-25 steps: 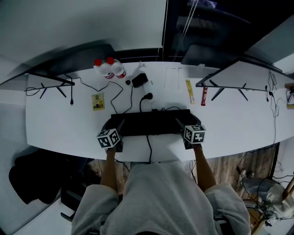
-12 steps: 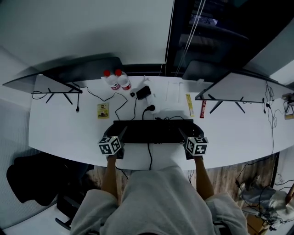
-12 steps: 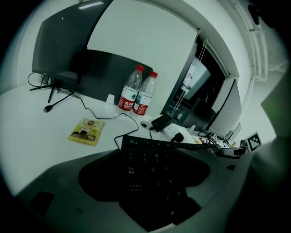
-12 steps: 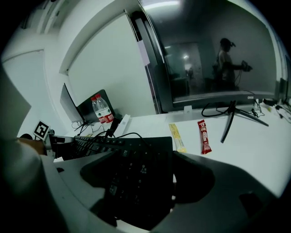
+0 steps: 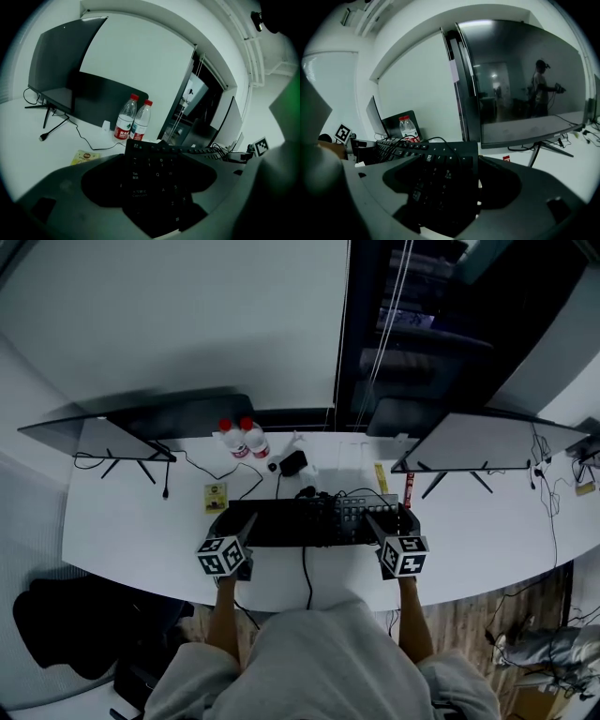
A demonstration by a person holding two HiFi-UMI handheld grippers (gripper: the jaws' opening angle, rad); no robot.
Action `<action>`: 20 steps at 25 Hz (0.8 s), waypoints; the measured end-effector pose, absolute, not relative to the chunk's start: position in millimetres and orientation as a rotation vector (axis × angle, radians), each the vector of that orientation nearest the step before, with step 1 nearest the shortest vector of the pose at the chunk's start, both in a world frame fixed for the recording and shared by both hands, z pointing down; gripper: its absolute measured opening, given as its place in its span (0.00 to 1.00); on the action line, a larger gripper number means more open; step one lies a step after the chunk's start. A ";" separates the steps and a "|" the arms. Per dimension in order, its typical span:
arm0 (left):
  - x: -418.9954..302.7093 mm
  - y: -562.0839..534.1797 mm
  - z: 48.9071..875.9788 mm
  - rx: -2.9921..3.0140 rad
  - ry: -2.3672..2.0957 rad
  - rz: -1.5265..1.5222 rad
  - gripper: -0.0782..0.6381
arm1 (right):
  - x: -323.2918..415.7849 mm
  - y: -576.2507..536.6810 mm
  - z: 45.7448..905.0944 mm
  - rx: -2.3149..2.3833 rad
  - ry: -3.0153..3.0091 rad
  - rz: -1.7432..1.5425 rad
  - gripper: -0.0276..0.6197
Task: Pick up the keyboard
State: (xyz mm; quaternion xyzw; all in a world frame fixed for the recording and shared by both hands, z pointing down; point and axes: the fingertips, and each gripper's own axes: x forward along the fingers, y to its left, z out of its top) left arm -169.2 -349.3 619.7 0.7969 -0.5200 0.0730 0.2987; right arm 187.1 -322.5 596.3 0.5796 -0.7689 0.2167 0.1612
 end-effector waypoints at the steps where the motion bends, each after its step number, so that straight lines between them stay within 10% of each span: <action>1: -169.4 -351.2 613.6 2.131 -1.385 0.184 0.57 | 186.8 -323.4 590.5 1.664 -2.205 0.603 0.63; 20: -153.0 -376.4 510.5 2.338 -1.415 -0.027 0.57 | 202.4 -339.0 488.0 1.783 -2.335 0.320 0.62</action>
